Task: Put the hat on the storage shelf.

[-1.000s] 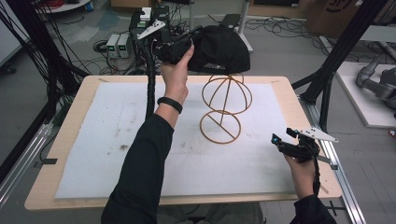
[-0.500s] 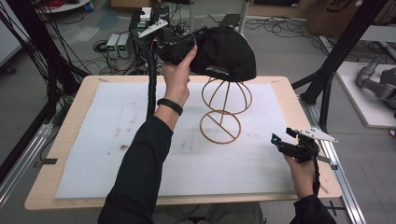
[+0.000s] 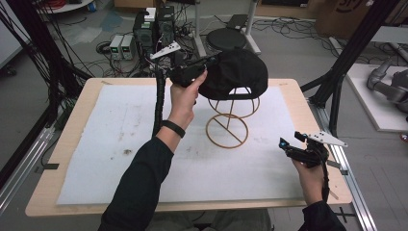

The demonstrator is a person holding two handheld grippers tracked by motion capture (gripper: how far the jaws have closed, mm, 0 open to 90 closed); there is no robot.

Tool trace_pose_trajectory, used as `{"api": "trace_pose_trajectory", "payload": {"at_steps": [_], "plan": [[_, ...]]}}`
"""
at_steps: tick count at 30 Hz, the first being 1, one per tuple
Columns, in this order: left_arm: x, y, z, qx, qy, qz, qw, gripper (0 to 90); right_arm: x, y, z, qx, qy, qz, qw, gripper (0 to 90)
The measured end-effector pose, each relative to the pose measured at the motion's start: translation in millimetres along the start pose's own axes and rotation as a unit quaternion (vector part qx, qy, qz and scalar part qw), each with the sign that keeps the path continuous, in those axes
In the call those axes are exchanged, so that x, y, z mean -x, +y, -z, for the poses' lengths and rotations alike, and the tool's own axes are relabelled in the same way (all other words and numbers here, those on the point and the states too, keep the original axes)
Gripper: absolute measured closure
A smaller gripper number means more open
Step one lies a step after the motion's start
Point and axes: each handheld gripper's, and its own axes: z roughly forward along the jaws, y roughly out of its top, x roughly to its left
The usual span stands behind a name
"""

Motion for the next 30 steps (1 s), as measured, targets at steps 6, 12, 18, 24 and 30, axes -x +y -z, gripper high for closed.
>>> {"api": "trace_pose_trajectory", "payload": {"at_steps": [6,12,18,24,30], "plan": [[-0.6,-6.3,2.7,-0.024,0.006,-0.011,0.9996,87.3,-1.4,0.4,-1.0,0.000,0.000,0.000,1.0000,27.5],[-2.2,-13.6,2.8,-0.042,0.019,-0.024,0.9986,86.5,-1.9,0.1,-2.1,-0.002,0.002,0.000,1.0000,27.5],[-6.6,-26.2,7.4,-0.062,0.030,-0.037,0.9969,78.9,-1.5,0.1,-1.8,-0.003,0.000,0.003,1.0000,27.6],[-7.5,-26.7,19.6,-0.070,0.042,-0.043,0.9958,60.0,-2.0,0.4,-2.5,-0.004,0.001,0.005,1.0000,27.6],[-1.0,-27.1,41.5,-0.080,0.042,-0.058,0.9942,47.8,-3.7,0.8,-3.9,-0.005,0.002,0.005,1.0000,27.5]]}}
